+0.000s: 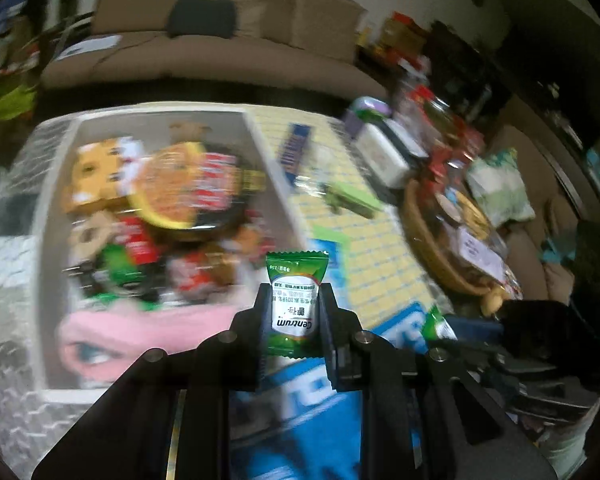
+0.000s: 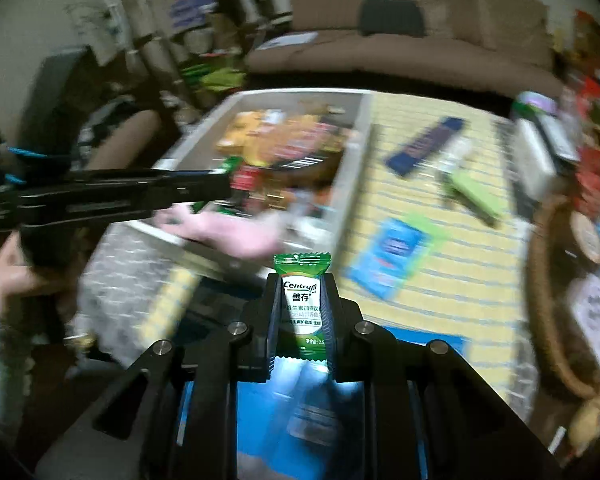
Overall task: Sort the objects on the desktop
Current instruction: 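Carry both green sachets over the white box and open both grippers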
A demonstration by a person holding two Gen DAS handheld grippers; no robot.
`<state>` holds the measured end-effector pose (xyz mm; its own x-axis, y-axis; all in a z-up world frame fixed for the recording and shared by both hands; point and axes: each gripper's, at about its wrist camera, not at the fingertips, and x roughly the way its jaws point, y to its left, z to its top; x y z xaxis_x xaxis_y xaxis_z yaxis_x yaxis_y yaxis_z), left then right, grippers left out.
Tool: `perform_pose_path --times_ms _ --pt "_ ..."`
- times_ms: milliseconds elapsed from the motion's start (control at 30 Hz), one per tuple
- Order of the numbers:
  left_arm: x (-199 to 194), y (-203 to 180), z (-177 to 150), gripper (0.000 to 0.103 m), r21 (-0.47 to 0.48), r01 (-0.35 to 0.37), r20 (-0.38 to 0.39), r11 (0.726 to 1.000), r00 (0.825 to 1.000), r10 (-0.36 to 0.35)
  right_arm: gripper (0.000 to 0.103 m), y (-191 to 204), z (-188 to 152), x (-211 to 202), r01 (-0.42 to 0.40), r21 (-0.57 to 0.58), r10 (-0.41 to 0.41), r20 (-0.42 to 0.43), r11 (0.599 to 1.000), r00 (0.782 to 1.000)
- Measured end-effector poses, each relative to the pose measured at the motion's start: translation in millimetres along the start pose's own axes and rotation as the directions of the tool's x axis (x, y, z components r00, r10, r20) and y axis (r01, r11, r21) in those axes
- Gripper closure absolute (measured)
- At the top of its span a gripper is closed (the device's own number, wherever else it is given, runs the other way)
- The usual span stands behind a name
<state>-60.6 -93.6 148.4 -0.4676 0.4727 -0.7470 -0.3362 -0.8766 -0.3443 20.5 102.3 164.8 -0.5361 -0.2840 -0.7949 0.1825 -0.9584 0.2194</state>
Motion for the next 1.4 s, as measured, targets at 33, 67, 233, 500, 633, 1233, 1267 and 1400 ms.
perform_pose_path --times_ms 33,67,233,500,633,1233,1267,1400 --pt "-5 18 1 0.081 -0.021 -0.021 0.003 1.000 1.000 0.021 0.085 13 8 7 -0.044 -0.005 0.044 -0.008 0.999 0.999" --pt "-7 34 1 0.081 -0.041 -0.040 0.005 0.998 0.999 0.040 0.085 26 17 16 -0.086 -0.006 0.085 -0.016 0.996 0.996" --pt "0 107 6 0.081 -0.119 -0.123 -0.018 0.985 0.992 0.122 0.085 70 66 79 -0.187 0.008 0.187 -0.047 0.982 0.981" --pt "49 173 25 0.081 -0.184 -0.189 -0.096 0.965 0.980 0.174 0.085 87 128 199 -0.189 0.111 0.202 -0.120 0.976 0.972" --pt "69 183 31 0.080 -0.180 -0.195 -0.119 0.964 0.977 0.175 0.085 78 144 255 -0.149 0.174 0.176 -0.152 0.973 0.973" --pt "61 153 27 0.054 -0.193 -0.179 -0.101 0.965 0.982 0.162 0.080 52 133 240 -0.127 0.206 0.156 -0.134 0.970 0.979" --pt "60 146 27 0.054 -0.185 -0.178 -0.101 0.966 0.982 0.162 0.080 49 129 235 -0.122 0.206 0.151 -0.133 0.971 0.980" --pt "58 116 22 0.052 -0.152 -0.181 -0.108 0.972 0.980 0.166 0.080 37 115 207 -0.089 0.189 0.115 -0.129 0.978 0.985"
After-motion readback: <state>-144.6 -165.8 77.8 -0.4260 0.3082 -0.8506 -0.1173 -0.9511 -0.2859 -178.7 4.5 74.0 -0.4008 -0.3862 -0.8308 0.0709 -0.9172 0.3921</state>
